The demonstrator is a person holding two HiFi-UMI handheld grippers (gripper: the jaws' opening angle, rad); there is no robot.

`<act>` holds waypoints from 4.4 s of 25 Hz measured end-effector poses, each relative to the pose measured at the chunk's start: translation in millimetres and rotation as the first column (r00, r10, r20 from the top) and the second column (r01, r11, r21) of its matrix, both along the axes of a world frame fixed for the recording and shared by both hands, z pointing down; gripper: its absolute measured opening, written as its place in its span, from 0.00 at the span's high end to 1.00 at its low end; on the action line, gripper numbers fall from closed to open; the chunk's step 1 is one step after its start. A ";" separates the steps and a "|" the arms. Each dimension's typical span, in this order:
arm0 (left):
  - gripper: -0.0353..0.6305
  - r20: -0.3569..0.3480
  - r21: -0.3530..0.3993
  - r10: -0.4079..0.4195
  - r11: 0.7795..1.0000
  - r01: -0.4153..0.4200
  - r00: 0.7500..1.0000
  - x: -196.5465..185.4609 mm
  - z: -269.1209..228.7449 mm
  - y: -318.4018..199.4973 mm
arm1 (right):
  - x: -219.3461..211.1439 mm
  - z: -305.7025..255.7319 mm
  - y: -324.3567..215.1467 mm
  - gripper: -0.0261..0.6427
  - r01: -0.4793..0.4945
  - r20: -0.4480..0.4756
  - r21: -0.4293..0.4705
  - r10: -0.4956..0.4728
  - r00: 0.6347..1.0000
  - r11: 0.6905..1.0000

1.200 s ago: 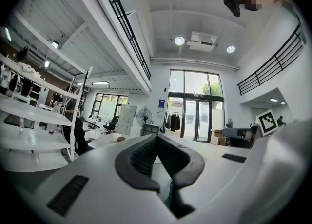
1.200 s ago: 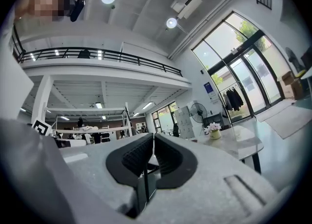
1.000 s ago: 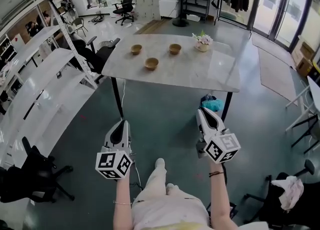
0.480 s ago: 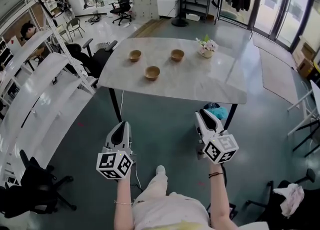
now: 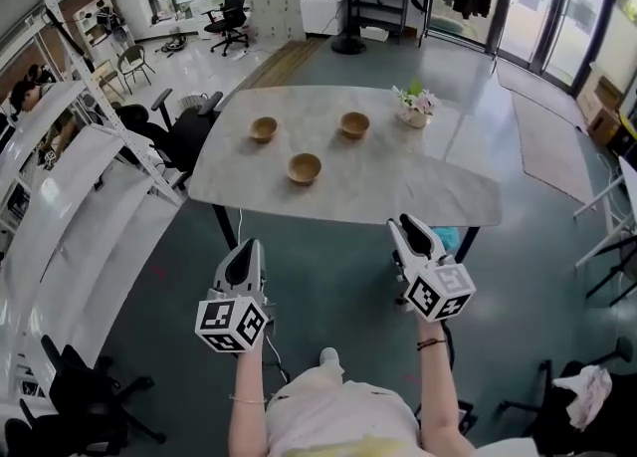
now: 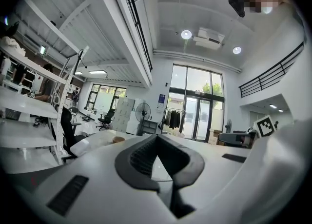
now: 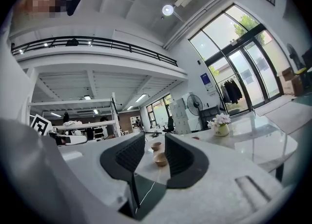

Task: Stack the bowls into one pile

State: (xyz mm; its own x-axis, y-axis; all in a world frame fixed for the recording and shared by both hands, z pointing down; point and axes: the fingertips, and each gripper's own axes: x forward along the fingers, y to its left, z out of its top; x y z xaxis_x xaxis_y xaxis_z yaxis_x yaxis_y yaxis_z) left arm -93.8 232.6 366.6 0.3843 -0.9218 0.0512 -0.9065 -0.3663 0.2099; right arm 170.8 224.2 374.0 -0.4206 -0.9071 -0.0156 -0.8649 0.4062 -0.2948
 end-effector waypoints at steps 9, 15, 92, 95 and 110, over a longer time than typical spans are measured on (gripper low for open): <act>0.95 -0.002 -0.036 0.024 0.999 -0.024 1.000 -6.6 15.6 -54.5 | -7.0 15.9 -52.5 0.79 -0.022 0.014 -0.044 0.022 1.000 0.999; 0.95 -0.008 -0.075 0.012 0.997 -0.012 1.000 -15.1 25.5 -84.8 | -16.9 21.8 -90.9 0.79 -0.009 0.010 -0.070 0.010 1.000 0.998; 0.95 -0.123 -0.557 -0.226 0.821 0.121 0.966 -22.9 199.1 -328.5 | -146.9 212.5 -396.5 0.92 0.278 -0.001 -0.710 -0.395 0.918 0.647; 0.95 -0.122 -0.539 -0.236 0.832 0.136 0.964 -30.4 190.6 -333.8 | -150.2 204.7 -403.7 0.92 0.279 0.014 -0.697 -0.377 0.926 0.661; 0.95 -0.124 -0.522 -0.209 0.845 0.116 0.970 -84.1 178.5 -388.1 | -194.8 186.9 -457.2 0.92 0.223 0.075 -0.678 -0.236 0.969 0.701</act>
